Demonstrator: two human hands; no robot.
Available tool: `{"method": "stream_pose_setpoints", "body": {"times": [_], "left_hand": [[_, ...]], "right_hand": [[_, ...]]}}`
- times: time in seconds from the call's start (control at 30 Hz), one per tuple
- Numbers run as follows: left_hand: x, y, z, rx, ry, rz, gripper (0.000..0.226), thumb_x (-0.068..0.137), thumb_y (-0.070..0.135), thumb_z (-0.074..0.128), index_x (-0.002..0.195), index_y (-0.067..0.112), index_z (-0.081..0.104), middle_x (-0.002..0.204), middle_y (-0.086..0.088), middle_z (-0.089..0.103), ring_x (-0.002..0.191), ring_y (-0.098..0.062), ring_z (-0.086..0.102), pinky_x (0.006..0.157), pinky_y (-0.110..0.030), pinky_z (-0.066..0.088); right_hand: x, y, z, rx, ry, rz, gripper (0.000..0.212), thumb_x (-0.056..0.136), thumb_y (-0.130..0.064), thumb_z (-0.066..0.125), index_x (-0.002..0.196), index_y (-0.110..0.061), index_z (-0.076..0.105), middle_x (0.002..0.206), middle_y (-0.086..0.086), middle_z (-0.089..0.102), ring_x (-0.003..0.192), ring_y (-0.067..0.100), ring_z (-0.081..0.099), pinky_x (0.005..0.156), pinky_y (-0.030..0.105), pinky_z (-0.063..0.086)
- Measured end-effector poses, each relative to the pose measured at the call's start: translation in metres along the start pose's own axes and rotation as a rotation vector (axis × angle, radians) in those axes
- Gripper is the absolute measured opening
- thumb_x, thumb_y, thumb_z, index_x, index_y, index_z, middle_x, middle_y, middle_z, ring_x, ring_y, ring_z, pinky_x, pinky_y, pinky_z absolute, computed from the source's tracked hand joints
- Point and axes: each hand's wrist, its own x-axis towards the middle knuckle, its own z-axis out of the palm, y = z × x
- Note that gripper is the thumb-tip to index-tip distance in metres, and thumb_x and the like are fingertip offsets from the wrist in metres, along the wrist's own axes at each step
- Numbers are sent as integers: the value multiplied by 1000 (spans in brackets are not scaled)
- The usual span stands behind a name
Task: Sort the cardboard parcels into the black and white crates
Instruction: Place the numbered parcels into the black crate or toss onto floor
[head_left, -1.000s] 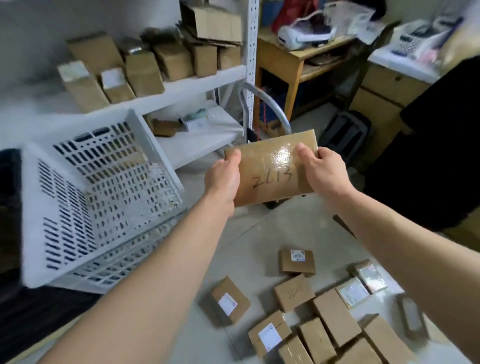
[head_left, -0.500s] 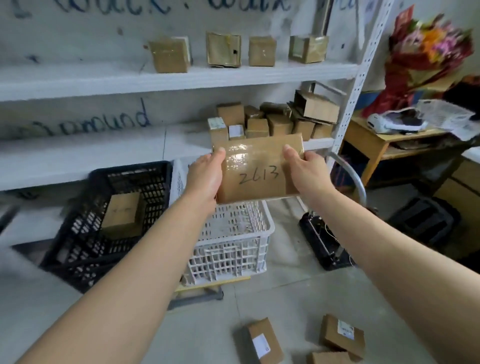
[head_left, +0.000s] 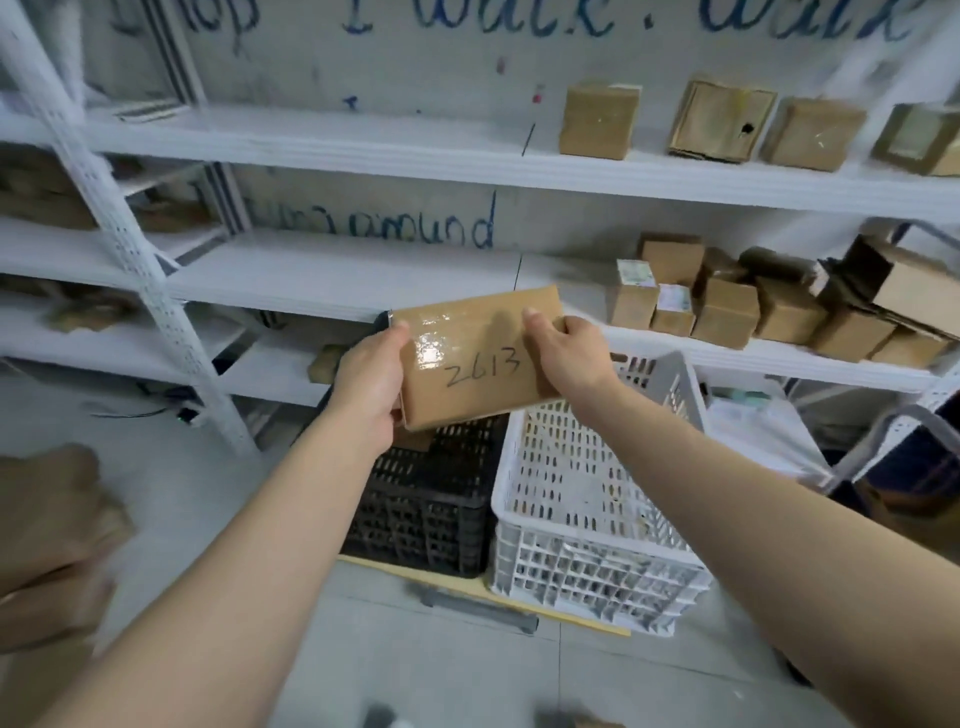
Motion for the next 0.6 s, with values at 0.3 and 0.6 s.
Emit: {"method": "stream_pose_setpoints", "body": {"times": [0.3, 0.6], "left_hand": [[171, -27, -23, 52, 3, -257, 14, 93, 41, 54, 87, 28, 55, 94, -1, 63, 84, -20, 60, 58, -32, 48], [274, -96, -13, 51, -18, -602, 59, 89, 47, 58, 140, 23, 40, 137, -12, 48, 119, -36, 51, 87, -53, 48]], "right_hand": [[136, 41, 110, -180, -21, 121, 48, 89, -56, 48, 111, -13, 53, 95, 0, 54, 87, 20, 51, 75, 31, 37], [226, 96, 156, -356, -186, 233, 66, 88, -57, 49, 136, -14, 40, 108, -1, 46, 93, 18, 44, 76, 31, 33]]}}
